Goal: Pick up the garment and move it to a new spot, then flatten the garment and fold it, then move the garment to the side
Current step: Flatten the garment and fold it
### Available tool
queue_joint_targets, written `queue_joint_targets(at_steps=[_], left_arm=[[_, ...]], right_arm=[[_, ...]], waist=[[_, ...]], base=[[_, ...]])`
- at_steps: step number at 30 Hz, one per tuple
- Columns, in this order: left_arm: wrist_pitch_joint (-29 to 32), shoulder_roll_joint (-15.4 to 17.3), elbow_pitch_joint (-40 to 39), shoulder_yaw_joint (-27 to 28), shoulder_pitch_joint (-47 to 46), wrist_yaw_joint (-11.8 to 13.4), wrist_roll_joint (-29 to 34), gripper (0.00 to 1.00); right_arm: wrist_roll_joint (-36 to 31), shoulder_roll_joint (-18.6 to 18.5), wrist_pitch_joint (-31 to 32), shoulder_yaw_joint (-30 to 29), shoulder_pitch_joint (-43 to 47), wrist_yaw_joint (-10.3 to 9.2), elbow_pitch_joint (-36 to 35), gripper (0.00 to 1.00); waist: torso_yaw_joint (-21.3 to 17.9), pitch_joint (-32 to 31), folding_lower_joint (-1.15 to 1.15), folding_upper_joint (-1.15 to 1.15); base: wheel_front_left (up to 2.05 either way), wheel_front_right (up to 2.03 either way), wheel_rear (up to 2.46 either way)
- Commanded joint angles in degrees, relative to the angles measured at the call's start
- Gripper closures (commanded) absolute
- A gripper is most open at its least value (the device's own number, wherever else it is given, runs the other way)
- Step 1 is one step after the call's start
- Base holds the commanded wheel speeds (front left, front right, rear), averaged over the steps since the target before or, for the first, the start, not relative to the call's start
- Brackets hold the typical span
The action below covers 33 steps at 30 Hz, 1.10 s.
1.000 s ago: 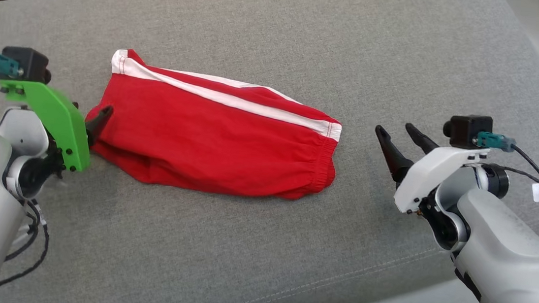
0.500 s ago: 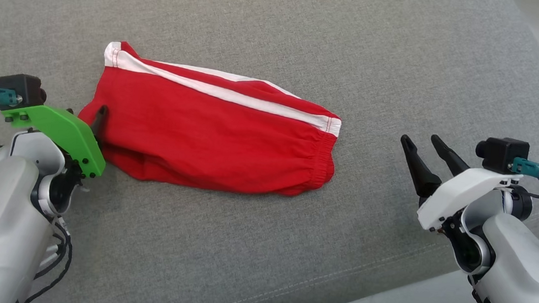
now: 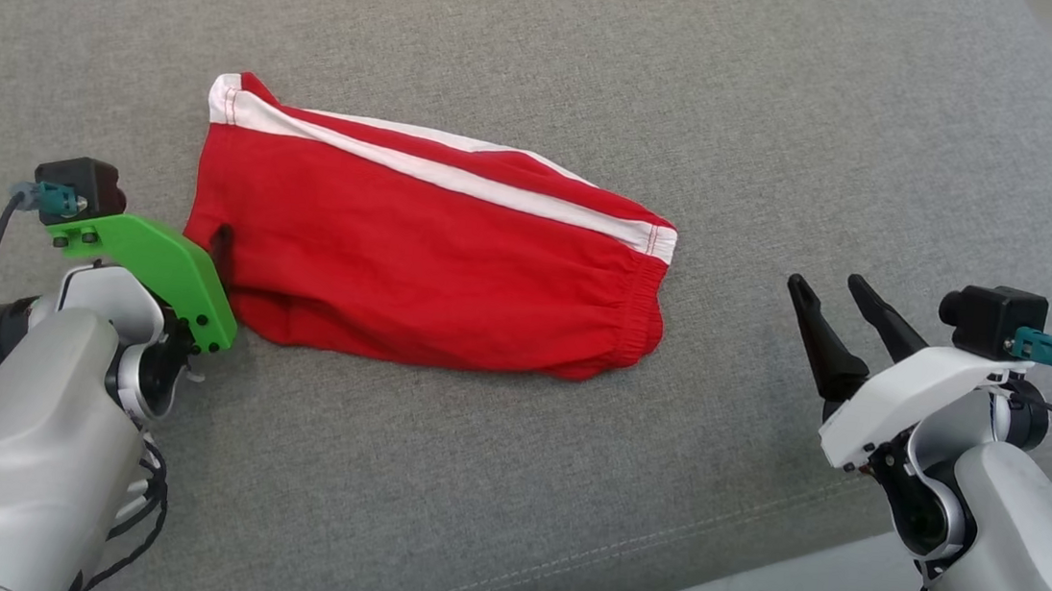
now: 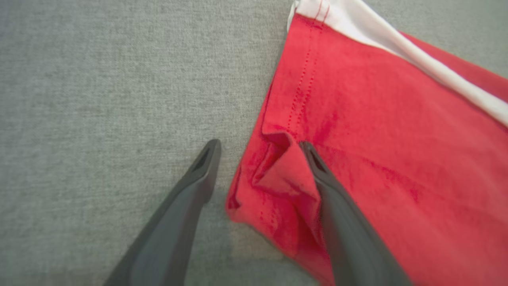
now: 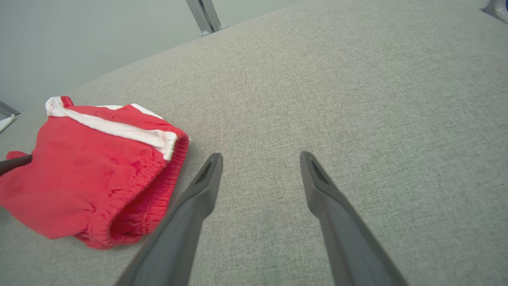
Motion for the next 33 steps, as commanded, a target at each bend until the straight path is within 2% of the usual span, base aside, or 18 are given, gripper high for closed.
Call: queue_joint_targets(at_steps=[1,5,6,7,8,9,10,11,17,24,33], left_arm=[[1.05,-0.91,1.47,-0.74,1.08,0.45,-0.06,0.0],[2.63,-3.02,2.98,-2.23,2.23,-0.07,-0.04,0.0],[3.13,-3.38,3.24,-2.59,2.62,-0.12,0.09,0.05],[3.4,-3.75,3.4,-2.96,2.94,-0.27,0.27,0.23],[3.44,-4.05,3.52,-3.2,3.15,-0.21,0.35,0.52],[3.35,-4.3,3.56,-3.5,3.31,-0.31,0.54,0.63],[2.89,-4.48,3.59,-3.59,3.33,-0.25,0.63,0.95],[2.14,-4.65,3.54,-3.5,3.34,-0.16,0.59,1.0],[-3.38,-6.6,2.33,-1.97,4.15,-0.27,-0.69,1.0],[-12.19,-8.9,-1.06,0.68,8.72,0.97,-2.45,1.0],[-16.62,-10.45,-8.98,1.99,17.13,2.54,-4.32,1.0]], right_arm=[[-0.97,0.41,0.42,-0.84,1.33,-0.06,-0.8,0.0],[-2.66,1.28,1.95,-2.94,3.41,-0.06,-3.01,0.0],[-3.06,1.51,2.34,-3.38,3.9,-0.06,-3.53,0.0],[-3.47,1.79,2.72,-3.8,4.35,-0.06,-4.07,0.0],[-3.84,2.06,3.08,-4.12,4.69,-0.06,-4.62,0.0],[-4.21,2.34,3.44,-4.51,5.05,-0.06,-5.07,0.0],[-4.59,2.53,3.79,-4.75,5.32,-0.06,-5.61,0.0],[-4.8,2.73,4.08,-5.06,5.59,-0.06,-6.06,0.0],[-6.14,3.49,5.21,-6.96,7.39,-0.06,-7.95,0.0],[-7.55,2.88,6.82,-10.28,10.3,-0.06,-9.93,0.0],[-8.62,2.77,9.59,-13.66,13.42,-0.06,-12.43,0.0]], waist=[[0.43,-0.25,0.0,0.0],[1.32,-0.78,0.0,0.0],[1.5,-0.95,0.0,0.0],[1.69,-1.09,0.0,0.0],[1.86,-1.24,0.0,0.0],[2.02,-1.41,0.0,0.0],[2.15,-1.54,0.0,0.0],[2.32,-1.72,0.0,0.0],[3.8,-3.29,0.0,0.0],[7.04,-6.22,0.0,0.0],[10.84,-8.45,0.0,0.0]], base=[[0.0,0.0,0.0],[0.0,0.0,0.0],[0.0,0.0,0.0],[0.0,0.0,0.0],[0.0,0.0,0.0],[0.0,0.0,0.0],[0.0,0.0,0.0],[0.0,0.0,0.0],[0.0,0.0,0.0],[0.0,0.0,0.0],[0.0,0.0,0.0]])
